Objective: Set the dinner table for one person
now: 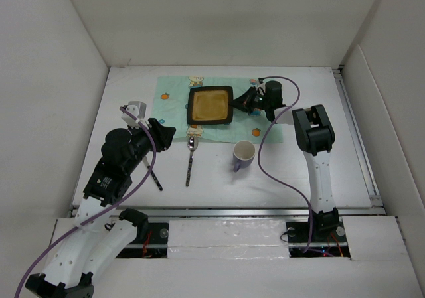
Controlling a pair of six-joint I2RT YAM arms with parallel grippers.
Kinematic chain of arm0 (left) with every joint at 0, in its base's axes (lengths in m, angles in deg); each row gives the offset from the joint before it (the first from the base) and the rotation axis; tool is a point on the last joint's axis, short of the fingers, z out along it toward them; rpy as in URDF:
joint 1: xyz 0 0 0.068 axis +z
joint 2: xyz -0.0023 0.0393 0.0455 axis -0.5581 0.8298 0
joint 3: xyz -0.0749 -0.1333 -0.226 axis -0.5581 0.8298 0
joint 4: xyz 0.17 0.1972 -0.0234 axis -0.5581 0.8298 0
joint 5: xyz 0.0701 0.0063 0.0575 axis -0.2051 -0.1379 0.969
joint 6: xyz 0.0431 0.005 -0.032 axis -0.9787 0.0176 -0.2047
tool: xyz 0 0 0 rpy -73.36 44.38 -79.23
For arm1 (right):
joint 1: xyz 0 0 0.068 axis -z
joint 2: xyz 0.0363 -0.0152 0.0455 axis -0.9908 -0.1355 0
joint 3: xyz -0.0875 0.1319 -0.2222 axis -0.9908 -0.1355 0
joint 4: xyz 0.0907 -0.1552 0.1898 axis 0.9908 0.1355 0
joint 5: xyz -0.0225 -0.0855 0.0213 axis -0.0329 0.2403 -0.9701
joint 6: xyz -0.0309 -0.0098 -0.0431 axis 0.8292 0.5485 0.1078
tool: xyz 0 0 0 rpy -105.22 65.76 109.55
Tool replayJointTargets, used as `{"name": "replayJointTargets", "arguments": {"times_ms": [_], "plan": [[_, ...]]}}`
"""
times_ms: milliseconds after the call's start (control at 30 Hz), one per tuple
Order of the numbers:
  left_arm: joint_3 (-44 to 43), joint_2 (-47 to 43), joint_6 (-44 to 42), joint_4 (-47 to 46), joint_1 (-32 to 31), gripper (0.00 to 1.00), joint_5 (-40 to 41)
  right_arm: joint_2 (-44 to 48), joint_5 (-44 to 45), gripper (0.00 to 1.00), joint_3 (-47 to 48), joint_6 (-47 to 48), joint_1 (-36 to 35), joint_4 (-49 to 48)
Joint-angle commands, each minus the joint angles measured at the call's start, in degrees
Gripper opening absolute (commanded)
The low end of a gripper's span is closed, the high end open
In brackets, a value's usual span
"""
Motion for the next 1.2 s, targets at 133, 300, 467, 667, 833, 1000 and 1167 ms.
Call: {"name": "replayJointTargets", "arguments": {"times_ms": [133,300,467,667,833,1000,1167], "plan": [[0.6,-0.32,-0.85,-2.4,0.24,0.36,-0.48,1.66,-1.84,0.06,1.38,0.95,0.25,-3.12],[0.6,0.99,-0.68,-1.79,0.24,0.36,0.92,1.92,-2.63,0.44,0.94,2.97,0.77,-1.28],[0.07,5.82,-0.85,0.67,0.24,0.36,1.98,6.38,0.61,0.61,2.34,12.69,1.3,9.34],[-0.19,14.16,-1.64,2.34,0.24,0.37,-0.48,14.83,10.19,0.64,3.49,24.85,1.3,25.25],[-0.98,21.2,-1.56,4.53,-3.26,0.4,1.62,22.29,16.26,0.63,-0.28,30.83,1.83,29.4],[-0.72,28.94,-1.12,6.3,-3.8,0.42,2.77,36.94,23.72,0.41,-13.52,32.07,2.36,25.1],[-1.33,38.15,-1.21,6.65,-4.33,0.41,1.37,50.41,29.96,0.0,-23.74,33.3,2.36,21.94]]}}
